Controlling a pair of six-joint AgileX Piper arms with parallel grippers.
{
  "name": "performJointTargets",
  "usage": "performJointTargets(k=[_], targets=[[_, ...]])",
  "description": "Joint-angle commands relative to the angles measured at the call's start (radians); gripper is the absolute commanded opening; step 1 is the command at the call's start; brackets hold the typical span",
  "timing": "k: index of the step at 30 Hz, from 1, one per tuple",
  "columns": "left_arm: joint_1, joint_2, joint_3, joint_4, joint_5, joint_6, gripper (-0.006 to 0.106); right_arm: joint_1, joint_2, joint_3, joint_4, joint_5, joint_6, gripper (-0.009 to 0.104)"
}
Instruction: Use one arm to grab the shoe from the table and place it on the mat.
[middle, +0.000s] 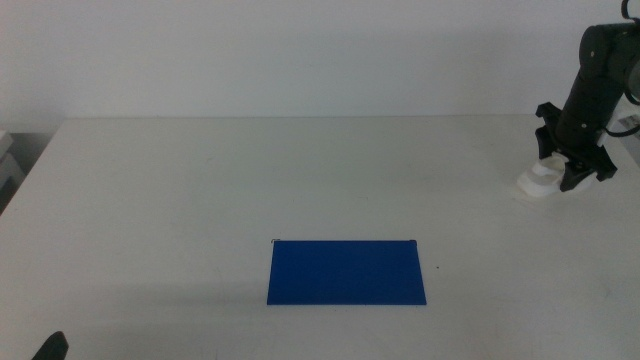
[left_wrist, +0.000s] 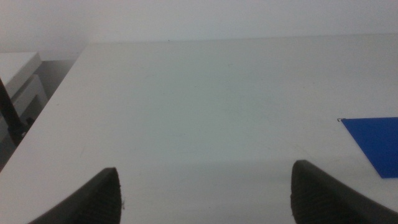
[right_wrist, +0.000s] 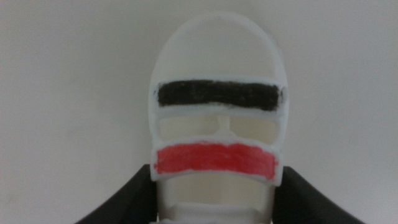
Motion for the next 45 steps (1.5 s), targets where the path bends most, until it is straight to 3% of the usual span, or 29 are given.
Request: performJointTargets(k=[1, 13, 25, 33, 40, 45], targets=[[-0.005, -0.014, 0.007, -0.008, -0.08, -0.005, 0.094, 0.011, -0.113, -0.027, -0.008, 0.067, -0.015, 0.004], [-0.005, -0.014, 0.007, -0.008, -0.08, -0.005, 0.094, 0.142, -0.35, 0.222, -0.085, 0.066, 0.16, 0.001], [-0.005, -0.014, 0.007, -0.008, -0.08, -0.005, 0.094, 0.473, -0.386, 0.272, -0.067, 0.067, 0.331, 0.001], [-0.005, -0.014, 0.007, -0.008, -0.08, -0.005, 0.094, 0.68, -0.384, 0.272, -0.082, 0.066, 0.534, 0.001], [-0.005, -0.014, 0.007, -0.008, -0.08, -0.005, 0.094, 0.745, -0.371, 0.272, -0.083, 0.065, 0.606, 0.001], [-0.005, -0.014, 0.007, -0.008, -0.08, -0.005, 0.094, 0.746, -0.366, 0.272, -0.073, 0.065, 0.523, 0.001]])
